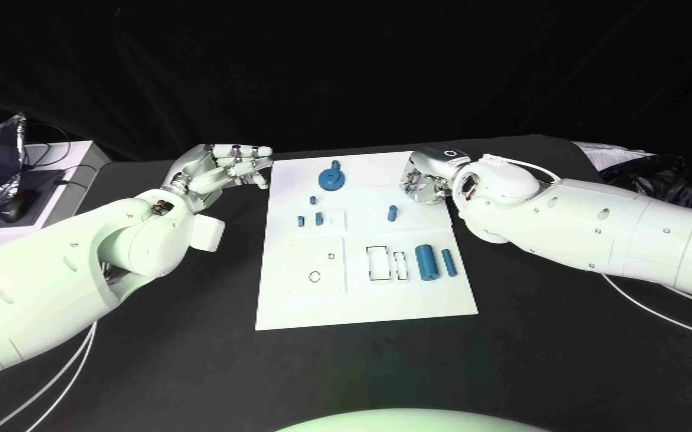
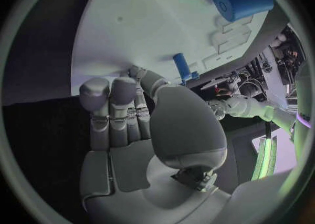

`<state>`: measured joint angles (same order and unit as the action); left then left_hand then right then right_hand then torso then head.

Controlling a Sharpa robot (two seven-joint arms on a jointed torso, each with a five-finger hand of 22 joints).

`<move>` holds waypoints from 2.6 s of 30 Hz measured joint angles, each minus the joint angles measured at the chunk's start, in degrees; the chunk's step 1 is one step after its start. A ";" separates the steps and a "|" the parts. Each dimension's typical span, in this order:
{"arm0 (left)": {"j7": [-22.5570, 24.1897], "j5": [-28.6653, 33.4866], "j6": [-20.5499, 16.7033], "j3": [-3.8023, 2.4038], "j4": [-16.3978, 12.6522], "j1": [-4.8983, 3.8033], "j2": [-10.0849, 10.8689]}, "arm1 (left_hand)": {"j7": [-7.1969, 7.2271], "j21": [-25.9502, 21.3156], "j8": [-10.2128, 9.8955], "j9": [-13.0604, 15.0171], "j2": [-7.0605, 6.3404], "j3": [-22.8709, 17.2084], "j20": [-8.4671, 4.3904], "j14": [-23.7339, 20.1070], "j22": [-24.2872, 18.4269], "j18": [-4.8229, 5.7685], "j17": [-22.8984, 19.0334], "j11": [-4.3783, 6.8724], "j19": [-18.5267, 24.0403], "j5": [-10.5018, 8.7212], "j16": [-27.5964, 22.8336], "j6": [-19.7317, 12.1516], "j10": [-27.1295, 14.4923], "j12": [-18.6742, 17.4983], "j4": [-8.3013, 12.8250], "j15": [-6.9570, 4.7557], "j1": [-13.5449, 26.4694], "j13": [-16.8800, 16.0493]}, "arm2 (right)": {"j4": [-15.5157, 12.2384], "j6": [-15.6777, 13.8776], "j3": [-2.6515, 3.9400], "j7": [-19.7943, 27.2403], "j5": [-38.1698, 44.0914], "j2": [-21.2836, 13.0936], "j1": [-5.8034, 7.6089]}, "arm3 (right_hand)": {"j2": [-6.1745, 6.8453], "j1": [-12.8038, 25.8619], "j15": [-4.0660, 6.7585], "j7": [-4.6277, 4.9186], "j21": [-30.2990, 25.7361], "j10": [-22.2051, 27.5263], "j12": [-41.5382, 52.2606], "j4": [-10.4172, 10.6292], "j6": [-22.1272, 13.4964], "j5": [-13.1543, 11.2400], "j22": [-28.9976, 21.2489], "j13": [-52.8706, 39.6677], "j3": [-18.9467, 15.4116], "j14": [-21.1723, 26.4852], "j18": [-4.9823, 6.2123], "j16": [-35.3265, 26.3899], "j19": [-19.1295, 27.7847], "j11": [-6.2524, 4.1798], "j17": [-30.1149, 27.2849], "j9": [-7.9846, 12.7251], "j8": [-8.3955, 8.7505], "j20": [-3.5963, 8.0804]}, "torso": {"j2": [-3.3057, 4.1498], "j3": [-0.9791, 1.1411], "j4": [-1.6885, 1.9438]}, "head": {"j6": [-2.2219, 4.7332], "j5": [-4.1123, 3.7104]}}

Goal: Assemble the parts on the task board

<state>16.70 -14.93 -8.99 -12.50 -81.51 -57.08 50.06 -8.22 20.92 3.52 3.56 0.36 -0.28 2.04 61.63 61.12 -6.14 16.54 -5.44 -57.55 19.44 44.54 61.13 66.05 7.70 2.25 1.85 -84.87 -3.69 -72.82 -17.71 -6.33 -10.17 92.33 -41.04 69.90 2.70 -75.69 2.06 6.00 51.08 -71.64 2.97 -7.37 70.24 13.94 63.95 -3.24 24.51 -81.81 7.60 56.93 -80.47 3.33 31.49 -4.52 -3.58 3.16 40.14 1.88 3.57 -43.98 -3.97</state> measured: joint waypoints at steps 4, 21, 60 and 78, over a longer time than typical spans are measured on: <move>0.00 -0.64 -0.04 0.00 0.14 0.00 0.00 | 0.00 0.00 0.00 0.00 0.00 -0.38 0.00 0.00 0.60 -0.01 0.07 0.00 0.00 0.09 0.00 0.00 0.00 0.00 0.38 0.00 0.00 0.00 | -0.37 -2.04 -0.22 -0.57 0.06 -0.17 -0.31 | -0.22 0.22 0.00 -0.05 -0.30 0.00 0.21 -0.56 0.05 -0.12 2.01 -0.01 0.60 0.00 -0.10 0.53 -0.29 0.00 -0.09 0.00 -0.17 -0.10 | -0.01 0.05 0.01 | -0.01 0.05; 0.00 -1.97 -0.21 0.00 0.70 0.02 0.15 | 0.00 0.00 0.00 0.00 0.00 -0.69 0.00 0.00 1.13 -0.01 0.06 0.00 0.00 0.09 0.00 0.00 0.00 0.00 0.69 0.00 0.00 0.00 | -7.40 -8.99 0.79 -1.24 -6.99 -5.00 0.92 | -0.36 0.37 0.00 -0.22 -4.09 0.00 0.00 -0.50 0.12 -0.46 5.95 -0.07 1.08 0.00 -0.46 0.81 -1.64 -0.01 -0.99 -0.05 -0.18 -0.17 | -0.04 -0.05 0.00 | -0.07 0.21; -0.09 -1.44 -0.41 -0.01 1.72 0.33 -2.87 | 0.00 0.00 0.00 0.00 0.00 -0.85 0.00 0.00 1.47 0.00 0.17 0.00 0.00 0.09 -0.22 0.00 -0.01 0.00 0.85 0.00 0.00 0.04 | -15.81 -4.13 -0.62 -2.47 -1.57 5.82 -4.85 | -0.10 0.91 0.01 -0.06 -14.04 0.00 0.13 -0.94 -0.21 0.06 10.99 -0.04 1.44 -0.01 0.18 1.20 -3.03 -0.01 -1.69 -3.46 0.02 -0.22 | -0.60 -0.32 0.08 | -2.81 9.15; -0.08 -1.31 -0.42 -0.01 1.73 0.34 -2.84 | 0.01 -0.45 0.00 0.00 0.00 -0.85 0.00 0.00 1.51 -0.01 0.16 0.00 0.00 0.09 -0.22 0.00 -0.01 0.00 0.84 0.00 0.00 0.04 | -15.68 -2.58 -0.77 -3.61 2.79 5.65 -5.45 | -0.14 1.36 0.00 0.04 -14.04 0.00 0.21 -1.01 -0.31 0.04 10.97 -0.10 1.36 -0.01 0.18 1.19 -3.01 -0.01 -1.69 -3.49 0.19 -0.23 | -0.63 -0.36 -0.01 | -4.30 10.70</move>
<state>16.61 -16.23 -9.41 -12.50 -79.78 -56.75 47.22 -8.21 20.47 3.52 3.55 0.35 -1.13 2.05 61.63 62.63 -6.15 16.70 -5.43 -57.54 19.53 44.33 61.13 66.05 7.70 3.09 1.85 -84.87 -3.65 -88.51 -20.29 -7.11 -13.79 95.11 -35.38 64.45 2.56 -74.34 2.06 6.04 37.04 -71.64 3.18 -8.39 69.92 13.98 74.93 -3.34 25.87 -81.82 7.78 58.13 -83.48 3.31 29.80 -8.01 -3.38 2.93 39.51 1.52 3.55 -48.27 6.73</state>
